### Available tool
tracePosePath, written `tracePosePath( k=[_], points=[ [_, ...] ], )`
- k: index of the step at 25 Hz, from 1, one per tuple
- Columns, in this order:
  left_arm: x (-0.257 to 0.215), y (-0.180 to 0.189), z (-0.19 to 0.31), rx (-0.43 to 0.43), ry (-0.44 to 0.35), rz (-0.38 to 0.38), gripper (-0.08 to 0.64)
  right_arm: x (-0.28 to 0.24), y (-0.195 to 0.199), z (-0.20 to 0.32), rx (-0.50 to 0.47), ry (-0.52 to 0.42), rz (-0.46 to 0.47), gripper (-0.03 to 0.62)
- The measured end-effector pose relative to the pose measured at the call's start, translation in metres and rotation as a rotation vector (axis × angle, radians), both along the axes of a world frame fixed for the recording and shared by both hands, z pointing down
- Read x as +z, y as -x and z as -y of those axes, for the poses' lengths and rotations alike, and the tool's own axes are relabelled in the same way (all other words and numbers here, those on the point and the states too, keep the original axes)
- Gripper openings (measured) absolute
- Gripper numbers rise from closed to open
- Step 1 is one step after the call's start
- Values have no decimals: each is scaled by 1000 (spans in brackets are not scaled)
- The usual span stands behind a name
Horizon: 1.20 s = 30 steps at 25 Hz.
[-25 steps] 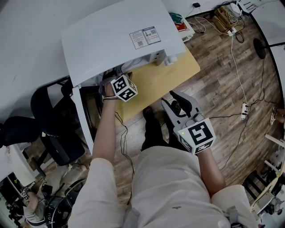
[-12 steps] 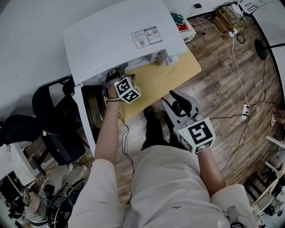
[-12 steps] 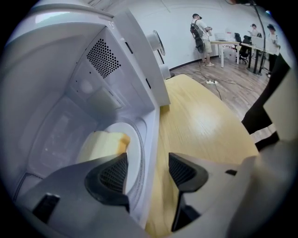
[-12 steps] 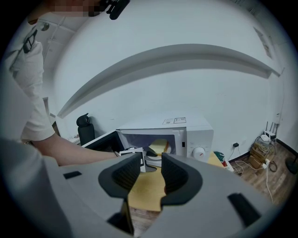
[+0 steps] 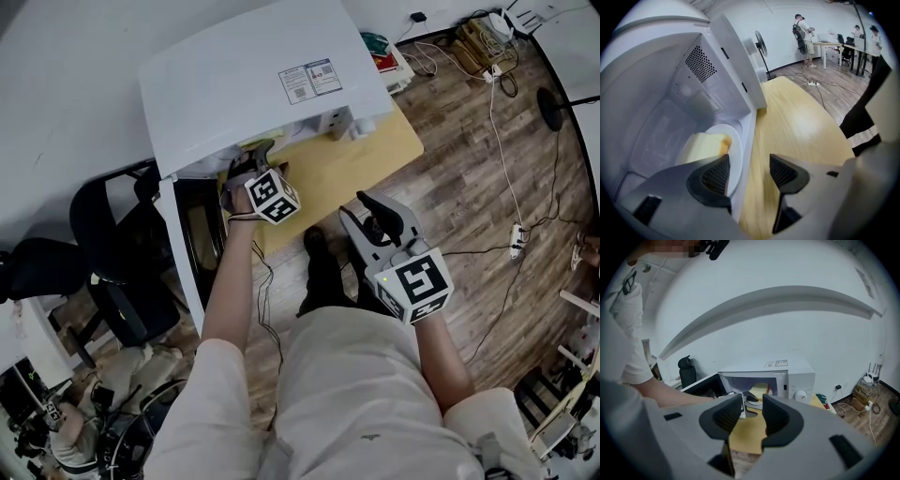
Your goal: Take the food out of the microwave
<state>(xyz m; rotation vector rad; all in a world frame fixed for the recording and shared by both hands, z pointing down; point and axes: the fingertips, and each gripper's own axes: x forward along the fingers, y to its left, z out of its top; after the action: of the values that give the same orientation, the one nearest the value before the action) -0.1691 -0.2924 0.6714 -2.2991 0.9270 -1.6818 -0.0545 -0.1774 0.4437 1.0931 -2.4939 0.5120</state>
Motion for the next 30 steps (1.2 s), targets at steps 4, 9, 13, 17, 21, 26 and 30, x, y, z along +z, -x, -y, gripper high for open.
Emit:
tracePosePath(
  k=[4, 9, 13, 17, 21, 26, 30],
  points=[
    [0, -1, -5, -2, -1, -1, 268, -1, 0, -1, -3, -3, 4, 126],
    [-1, 1, -7, -16, -10, -2, 264, -1, 0, -4, -3, -5, 4, 126],
    [-2, 6, -6, -28, -31, 6, 230, -2, 1, -6, -5, -6, 5, 126],
    [-4, 8, -4, -41, -55, 10, 206, -2, 0, -9, -4, -6, 0, 126],
    [-5, 9, -2, -52, -95, 9, 186, -1, -1, -11, -1, -2, -2, 126],
    [-6, 12, 2, -57, -129, 17, 147, 1, -1, -13, 2, 3, -8, 126],
    [-7, 12, 3, -56, -131, 18, 140, 1, -1, -13, 4, 4, -9, 126]
  ],
)
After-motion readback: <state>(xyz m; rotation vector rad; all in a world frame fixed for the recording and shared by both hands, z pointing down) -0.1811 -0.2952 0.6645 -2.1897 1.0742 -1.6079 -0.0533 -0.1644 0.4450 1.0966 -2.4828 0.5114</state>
